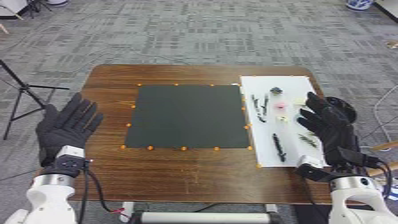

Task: Arrange flowers

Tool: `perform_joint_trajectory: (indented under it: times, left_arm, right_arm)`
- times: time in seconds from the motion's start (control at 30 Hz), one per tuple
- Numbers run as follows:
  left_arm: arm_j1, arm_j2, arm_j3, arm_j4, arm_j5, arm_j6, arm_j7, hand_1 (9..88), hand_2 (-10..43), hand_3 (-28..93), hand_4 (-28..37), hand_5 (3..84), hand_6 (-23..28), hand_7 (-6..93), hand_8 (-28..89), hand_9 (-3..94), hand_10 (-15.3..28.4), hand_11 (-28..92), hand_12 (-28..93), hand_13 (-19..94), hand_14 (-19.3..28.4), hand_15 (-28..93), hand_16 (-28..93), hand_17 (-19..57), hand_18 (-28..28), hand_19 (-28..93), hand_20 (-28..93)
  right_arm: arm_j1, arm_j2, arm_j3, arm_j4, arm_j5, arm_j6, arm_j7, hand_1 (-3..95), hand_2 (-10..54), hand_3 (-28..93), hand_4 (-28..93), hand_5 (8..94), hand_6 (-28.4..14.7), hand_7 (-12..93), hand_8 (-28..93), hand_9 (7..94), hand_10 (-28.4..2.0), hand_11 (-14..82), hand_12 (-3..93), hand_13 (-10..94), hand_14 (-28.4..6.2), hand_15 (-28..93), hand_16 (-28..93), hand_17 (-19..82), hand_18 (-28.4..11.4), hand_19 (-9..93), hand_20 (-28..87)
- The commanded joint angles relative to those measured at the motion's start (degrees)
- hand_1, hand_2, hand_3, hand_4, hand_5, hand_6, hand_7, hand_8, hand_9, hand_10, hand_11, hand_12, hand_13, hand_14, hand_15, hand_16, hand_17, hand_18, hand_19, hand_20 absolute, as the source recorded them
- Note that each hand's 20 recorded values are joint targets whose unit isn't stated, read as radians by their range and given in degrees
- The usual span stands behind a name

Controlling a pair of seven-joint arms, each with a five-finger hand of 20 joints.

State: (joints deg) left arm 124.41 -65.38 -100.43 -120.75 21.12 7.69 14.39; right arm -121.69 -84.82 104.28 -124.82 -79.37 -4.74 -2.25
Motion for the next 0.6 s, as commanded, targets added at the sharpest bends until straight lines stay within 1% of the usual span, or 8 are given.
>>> perform_joint_trajectory:
  times: [0.03,0.2,0.27,0.33,0.37,0.47,0.53,0.6]
  left_arm:
    - [0.35,-0.42,0.25,-0.34,0.12,-0.69,-0.1,24.4,14.4,67,-28.3,40.3,8.6,7.3,-9,31.7,14.6,16,6,25,13.0,19,-5,-6.5,15.4,40,8]
    - [0.58,-0.37,0.49,-0.46,-0.18,-0.54,0.3,24.2,14.4,67,-28.3,40.3,8.6,7.3,-9,31.7,14.5,16,6,25,13.0,19,-5,-6.5,15.4,40,8]
    - [0.57,-0.3,0.25,-0.51,-0.31,-0.39,0.49,24.4,14.3,67,-28.3,40.3,8.6,7.3,-9,31.7,14.5,16,6,25,13.0,19,-5,-6.5,15.4,40,8]
    - [0.55,-0.23,0.06,-0.68,-0.18,-0.12,0.97,24.3,14.3,67,-28.3,40.3,8.6,7.3,-9,31.7,14.5,16,6,25,13.0,19,-5,-6.5,15.4,40,8]
    - [0.59,-0.18,-0.03,-0.76,-0.1,-0.18,1.04,24.3,14.3,67,-28.3,40.3,8.6,7.3,-9,31.7,14.5,16,6,25,13.0,19,-5,-6.5,15.4,40,8]
    - [0.65,-0.07,0.05,-0.86,0.58,-0.06,0.71,24.5,14.4,67,-28.3,40.3,8.5,7.4,-9,31.7,14.5,16,6,25,13.1,19,-5,-6.5,15.4,40,8]
    - [1.29,-0.35,-0.36,-1.04,1.02,-0.49,0.42,24.4,14.4,67,-28.3,40.3,8.5,7.4,-9,31.7,14.5,17,6,25,13.2,19,-4,-6.5,15.4,40,8]
    - [1.69,-0.39,-0.87,-1.06,2.13,-0.78,-0.14,24.3,14.3,67,-28.3,40.3,8.5,7.4,-9,31.7,14.5,17,6,25,13.3,19,-4,-6.5,15.4,40,8]
  right_arm:
    - [0.79,-0.4,0.74,0.32,0.37,-2.03,-0.83,6.6,13.0,80,-25,36.2,-4.6,11,-10,31.1,-12.7,3.7,10.4,26,-14.8,7,19,7,-16.9,35,11]
    - [2.22,0.52,0.0,0.47,0.69,-1.44,-0.73,6.1,12.5,80,-25,36.2,-4.6,11,-10,31.6,-12.8,3.4,10.5,28,-15.2,7,19,8,-17.2,34,11]
    - [3.07,1.42,-0.78,0.84,0.72,-1.32,-0.25,5.9,12.1,81,-25,36.4,-4.8,11,-10,32.2,-16.1,2.6,10.3,30,-16.7,7,19,8,-17.5,34,11]
    - [3.64,1.85,-0.7,0.9,0.34,-3.13,0.68,6.0,11.6,81,-25,36.8,-5.5,10,-10,32.4,-17.7,2.4,10.3,30,-17.3,8,19,8,-17.8,34,11]
    - [1.79,-0.8,3.12,-0.39,0.01,-8.12,0.08,6.2,10.9,80,-25,36.8,-6.0,10,-10,32.4,-18.4,2.3,10.3,30,-17.4,8,19,8,-17.8,34,12]
    - [4.54,1.95,0.76,0.73,-2.88,-8.39,1.37,7.1,8.5,80,-25,36.7,-6.7,9,-9,32.1,-18.6,2.4,10.5,30,-17.1,9,19,8,-18.1,34,12]
    - [6.18,2.29,1.15,0.95,-4.58,-11.97,2.58,9.3,5.2,79,-25,36.5,-6.8,9,-9,31.9,-18.1,2.3,10.9,30,-16.7,9,19,8,-18.2,35,12]
    - [7.29,2.72,1.24,1.04,-7.08,-14.49,3.08,11.3,2.1,78,-25,36.4,-6.7,9,-9,31.9,-17.8,2.0,11.3,29,-16.4,8,20,8,-18.3,34,12]
